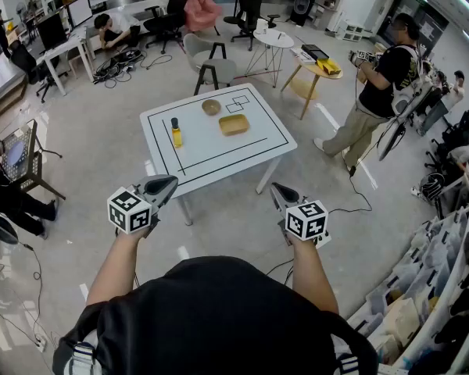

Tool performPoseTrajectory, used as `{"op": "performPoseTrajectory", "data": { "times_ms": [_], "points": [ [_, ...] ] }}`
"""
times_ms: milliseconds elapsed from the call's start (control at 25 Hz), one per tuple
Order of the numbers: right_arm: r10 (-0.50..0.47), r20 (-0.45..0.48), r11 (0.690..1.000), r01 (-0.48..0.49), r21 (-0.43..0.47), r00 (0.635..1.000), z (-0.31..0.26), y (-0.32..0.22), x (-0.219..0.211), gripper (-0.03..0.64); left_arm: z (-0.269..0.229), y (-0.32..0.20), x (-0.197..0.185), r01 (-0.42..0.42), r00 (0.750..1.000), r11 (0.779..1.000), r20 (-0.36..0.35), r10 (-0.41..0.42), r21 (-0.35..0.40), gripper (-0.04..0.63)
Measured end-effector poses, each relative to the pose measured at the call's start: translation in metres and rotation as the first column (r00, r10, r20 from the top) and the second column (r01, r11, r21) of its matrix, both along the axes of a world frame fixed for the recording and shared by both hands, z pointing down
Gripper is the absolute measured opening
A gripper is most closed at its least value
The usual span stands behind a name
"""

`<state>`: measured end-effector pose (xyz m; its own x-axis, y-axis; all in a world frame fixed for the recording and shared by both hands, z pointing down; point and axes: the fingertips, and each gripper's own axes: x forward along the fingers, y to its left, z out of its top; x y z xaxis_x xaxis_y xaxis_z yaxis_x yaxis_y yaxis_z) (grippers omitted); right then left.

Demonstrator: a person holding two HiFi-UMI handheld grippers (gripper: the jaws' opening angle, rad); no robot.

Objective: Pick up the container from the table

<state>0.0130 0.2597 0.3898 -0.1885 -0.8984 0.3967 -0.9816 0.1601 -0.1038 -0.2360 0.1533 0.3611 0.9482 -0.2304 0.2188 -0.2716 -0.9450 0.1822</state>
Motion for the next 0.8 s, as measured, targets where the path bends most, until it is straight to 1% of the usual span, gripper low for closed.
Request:
{"op": "performPoseTrajectory", "data": {
  "times_ms": [320, 600, 800],
  "points": [
    [0.004, -0.014, 1.000, -0.003, 0.021, 1.000, -0.015, -0.011, -0.017, 0.006, -0.004, -0.011, -0.017, -0.023, 1.000, 1.000, 0.003, 0.023, 0.007, 0.010],
    [0.068, 0.007, 0.994, -0.068, 0.083, 0.998, -0.033, -0.027, -0.024, 0.008, -0.009, -0.036, -0.034, -0.058, 0.998, 0.998, -0.007, 0.058, 0.024, 0.010],
    [0.093, 0.003, 0.991, -0.093, 0.096, 0.996, -0.036, -0.032, -0.030, 0.008, -0.007, -0.047, -0.042, -0.086, 0.996, 0.996, -0.004, 0.086, 0.018, 0.010]
  ]
}}
